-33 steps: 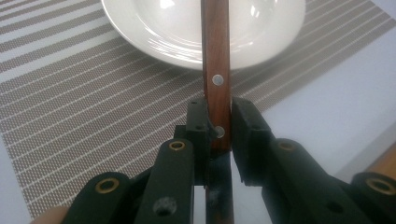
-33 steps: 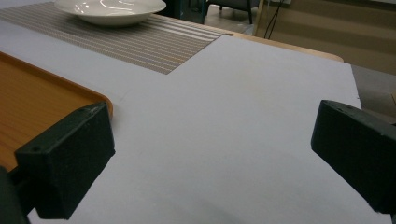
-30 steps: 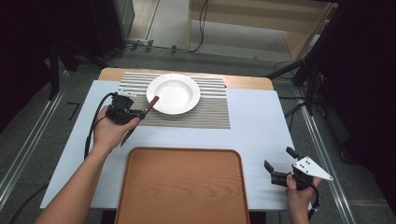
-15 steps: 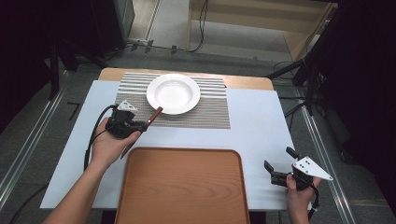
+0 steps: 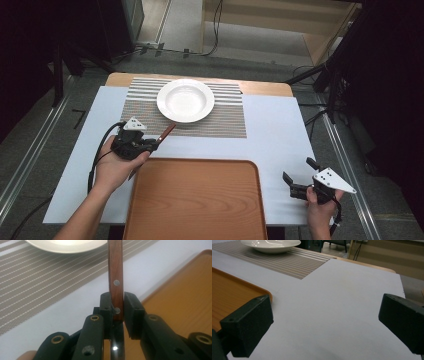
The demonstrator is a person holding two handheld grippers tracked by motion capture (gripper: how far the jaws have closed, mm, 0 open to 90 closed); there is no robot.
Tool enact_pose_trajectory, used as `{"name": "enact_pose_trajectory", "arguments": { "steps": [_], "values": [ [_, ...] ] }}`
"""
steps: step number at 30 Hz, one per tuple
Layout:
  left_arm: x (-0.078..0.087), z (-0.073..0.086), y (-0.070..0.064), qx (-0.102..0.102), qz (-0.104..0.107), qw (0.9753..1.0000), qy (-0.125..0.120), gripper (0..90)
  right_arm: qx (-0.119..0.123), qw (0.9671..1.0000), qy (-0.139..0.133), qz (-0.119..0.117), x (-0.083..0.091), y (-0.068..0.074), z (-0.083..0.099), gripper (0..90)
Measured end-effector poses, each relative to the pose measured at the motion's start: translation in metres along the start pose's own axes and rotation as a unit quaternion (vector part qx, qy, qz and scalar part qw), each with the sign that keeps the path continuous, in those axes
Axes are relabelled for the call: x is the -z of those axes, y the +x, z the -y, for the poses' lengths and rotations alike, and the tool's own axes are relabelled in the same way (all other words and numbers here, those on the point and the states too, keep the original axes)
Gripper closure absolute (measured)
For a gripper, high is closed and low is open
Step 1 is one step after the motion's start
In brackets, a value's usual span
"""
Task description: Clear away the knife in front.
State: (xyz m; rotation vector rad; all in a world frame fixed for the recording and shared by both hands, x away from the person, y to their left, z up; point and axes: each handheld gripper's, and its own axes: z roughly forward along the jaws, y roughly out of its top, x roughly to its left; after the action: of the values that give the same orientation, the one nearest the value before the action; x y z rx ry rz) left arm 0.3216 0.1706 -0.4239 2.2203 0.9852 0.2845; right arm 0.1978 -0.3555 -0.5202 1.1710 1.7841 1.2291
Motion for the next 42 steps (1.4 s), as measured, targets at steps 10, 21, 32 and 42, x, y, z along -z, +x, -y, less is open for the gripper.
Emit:
{"name": "enact_pose_trajectory", "arguments": {
  "steps": [10,21,32,42],
  "values": [
    [0.005,0.01,-0.02,-0.012,0.012,0.9999,-0.003,76.4,0.0,1.0,0.0,0.0,0.0,0.0,0.0,0.0],
    [0.008,0.023,-0.047,-0.018,0.019,0.9996,-0.008,76.4,0.001,1.0,0.0,-0.001,0.0,0.0,0.0,0.0],
    [0.008,0.039,-0.067,-0.01,0.026,0.9996,-0.005,76.4,0.003,1.0,-0.001,-0.003,0.0,0.0,0.0,0.0],
    [0.005,0.057,-0.075,0.014,0.026,0.9995,0.005,76.4,0.004,1.0,-0.001,-0.006,0.0,0.0,0.0,0.0]
  ]
}}
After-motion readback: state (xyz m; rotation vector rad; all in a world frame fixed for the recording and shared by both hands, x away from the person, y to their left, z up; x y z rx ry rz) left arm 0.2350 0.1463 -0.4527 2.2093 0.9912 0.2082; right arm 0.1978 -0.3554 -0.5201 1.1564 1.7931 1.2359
